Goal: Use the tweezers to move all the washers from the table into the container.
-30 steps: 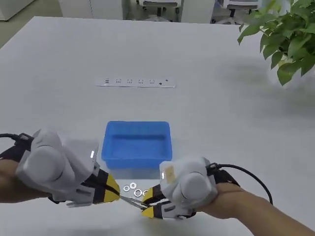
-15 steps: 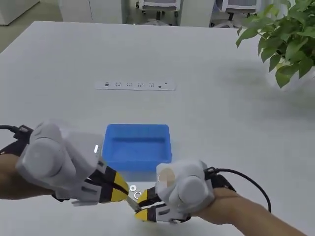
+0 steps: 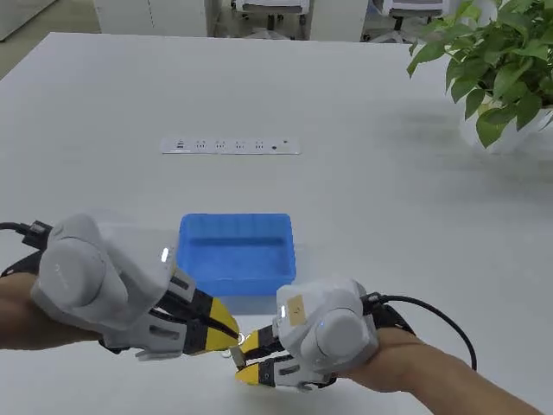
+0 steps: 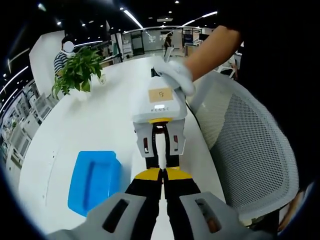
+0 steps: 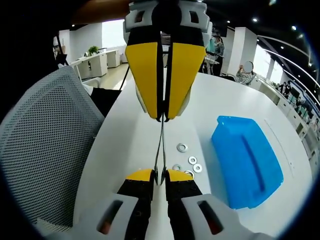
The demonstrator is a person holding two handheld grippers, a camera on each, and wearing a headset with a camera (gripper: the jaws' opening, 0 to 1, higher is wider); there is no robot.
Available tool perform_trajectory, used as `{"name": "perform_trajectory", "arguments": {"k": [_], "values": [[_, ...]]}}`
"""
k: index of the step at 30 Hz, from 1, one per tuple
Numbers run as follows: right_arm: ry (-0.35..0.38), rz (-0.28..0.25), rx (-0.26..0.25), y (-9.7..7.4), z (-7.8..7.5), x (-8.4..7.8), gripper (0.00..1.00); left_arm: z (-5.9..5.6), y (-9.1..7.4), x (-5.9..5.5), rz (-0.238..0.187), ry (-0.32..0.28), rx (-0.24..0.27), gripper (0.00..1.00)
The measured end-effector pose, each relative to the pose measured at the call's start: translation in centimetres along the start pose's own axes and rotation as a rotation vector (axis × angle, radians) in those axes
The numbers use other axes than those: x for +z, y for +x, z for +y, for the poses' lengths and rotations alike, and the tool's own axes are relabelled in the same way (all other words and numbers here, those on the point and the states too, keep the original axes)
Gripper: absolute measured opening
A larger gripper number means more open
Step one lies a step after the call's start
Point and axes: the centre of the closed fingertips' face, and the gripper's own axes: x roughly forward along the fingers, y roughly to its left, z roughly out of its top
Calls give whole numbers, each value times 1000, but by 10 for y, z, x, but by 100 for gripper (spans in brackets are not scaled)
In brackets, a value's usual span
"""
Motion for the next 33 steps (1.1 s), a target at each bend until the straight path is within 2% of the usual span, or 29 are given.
{"name": "perform_trajectory", "arguments": {"k": [8,15,24,33], "values": [[1,-2,-1,-1,0,-1,11,-2,5,-3,-11,-17,-20,5],[2,-2,-6,-2,0,-1,11,-3,8,-1,-35,-39,-18,5],[2,5,-11,-4,-2,-1,13,-1,8,-1,-12,-33,-14,5],[41,3,-46,-14,-6,-1,19,-2,6,-2,3,-28,-12,5]]}}
